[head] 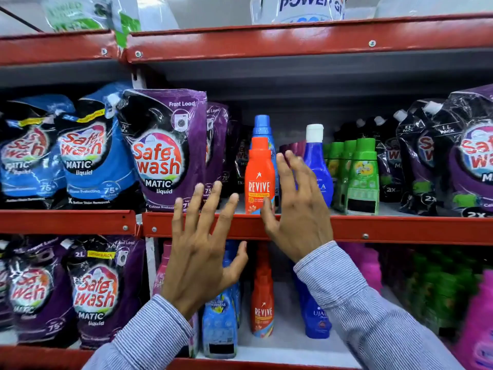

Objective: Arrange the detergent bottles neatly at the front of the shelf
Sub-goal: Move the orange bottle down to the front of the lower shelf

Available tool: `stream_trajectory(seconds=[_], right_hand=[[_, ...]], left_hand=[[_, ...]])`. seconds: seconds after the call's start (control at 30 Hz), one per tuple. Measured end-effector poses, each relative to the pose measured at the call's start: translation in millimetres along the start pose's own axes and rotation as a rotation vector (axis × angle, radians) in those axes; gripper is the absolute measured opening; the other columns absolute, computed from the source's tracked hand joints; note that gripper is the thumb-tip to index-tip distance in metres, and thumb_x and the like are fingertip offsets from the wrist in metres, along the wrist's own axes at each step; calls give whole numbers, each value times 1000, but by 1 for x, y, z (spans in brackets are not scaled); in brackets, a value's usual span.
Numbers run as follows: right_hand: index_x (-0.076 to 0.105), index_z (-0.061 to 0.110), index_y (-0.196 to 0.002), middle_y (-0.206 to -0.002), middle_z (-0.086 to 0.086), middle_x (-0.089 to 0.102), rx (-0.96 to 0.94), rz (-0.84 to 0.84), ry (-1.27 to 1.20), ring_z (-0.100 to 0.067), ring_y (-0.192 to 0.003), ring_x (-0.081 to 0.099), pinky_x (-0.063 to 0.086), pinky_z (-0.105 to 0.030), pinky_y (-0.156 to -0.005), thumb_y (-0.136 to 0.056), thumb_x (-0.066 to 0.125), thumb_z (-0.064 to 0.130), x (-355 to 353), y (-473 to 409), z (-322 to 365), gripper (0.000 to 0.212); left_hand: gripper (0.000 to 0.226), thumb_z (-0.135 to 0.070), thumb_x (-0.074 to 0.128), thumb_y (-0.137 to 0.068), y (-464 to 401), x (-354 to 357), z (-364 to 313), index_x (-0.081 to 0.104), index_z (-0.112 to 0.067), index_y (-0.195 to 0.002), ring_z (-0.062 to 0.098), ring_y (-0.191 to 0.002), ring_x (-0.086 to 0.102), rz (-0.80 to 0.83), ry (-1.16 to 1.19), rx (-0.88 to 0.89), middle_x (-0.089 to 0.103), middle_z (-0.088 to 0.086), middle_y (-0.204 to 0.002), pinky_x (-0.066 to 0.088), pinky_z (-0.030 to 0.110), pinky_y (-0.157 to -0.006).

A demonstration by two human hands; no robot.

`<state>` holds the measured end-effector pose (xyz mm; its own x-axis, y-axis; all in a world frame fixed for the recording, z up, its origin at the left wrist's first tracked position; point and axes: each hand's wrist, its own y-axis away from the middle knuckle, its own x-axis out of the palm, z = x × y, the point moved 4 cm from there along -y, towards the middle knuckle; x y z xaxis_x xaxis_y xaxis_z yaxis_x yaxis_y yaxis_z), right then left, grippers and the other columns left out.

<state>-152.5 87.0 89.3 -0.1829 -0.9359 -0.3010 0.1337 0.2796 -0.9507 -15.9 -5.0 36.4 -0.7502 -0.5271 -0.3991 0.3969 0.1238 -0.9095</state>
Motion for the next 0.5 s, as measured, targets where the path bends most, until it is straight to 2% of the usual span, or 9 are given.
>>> stream_trajectory(seconds=[0.1,0.2,0.27,0.37,0.5], right_hand=[[28,7,-150,-154,-14,37,156,47,-144,-28,-140,40,35,-34,-113,-83,65,29,11,-10,0,79],[19,6,-151,-153,-15,35,297,169,-153,-32,-135,44,40,-39,-107,-84,68,37,27,-18,-1,89],[21,6,-150,-149,-16,41,357,218,-150,-36,-130,49,43,-43,-103,-81,71,42,35,-22,-3,92],[38,11,-136,-133,-15,57,384,197,-159,-38,-117,59,48,-45,-95,-77,75,44,41,-24,-5,77],[41,13,-136,-133,-10,57,314,96,-175,-36,-114,60,48,-43,-93,-77,74,41,37,-20,0,72]], left_hand=[[81,-47,58,-81,8,16,7,36,-18,-154,36,-153,23,86,0,25,31,14,-164,25,64,-119],[81,-46,56,-81,15,37,13,35,-17,-154,36,-153,22,163,6,44,33,13,-163,24,63,-121],[81,-46,56,-80,17,44,17,35,-16,-154,37,-152,24,176,-15,53,35,14,-161,23,64,-121],[83,-43,59,-80,19,49,18,33,-18,-155,37,-149,29,176,-10,47,41,14,-156,22,63,-121],[83,-40,62,-81,18,50,18,32,-18,-155,38,-148,30,147,3,36,42,15,-153,21,63,-122]])
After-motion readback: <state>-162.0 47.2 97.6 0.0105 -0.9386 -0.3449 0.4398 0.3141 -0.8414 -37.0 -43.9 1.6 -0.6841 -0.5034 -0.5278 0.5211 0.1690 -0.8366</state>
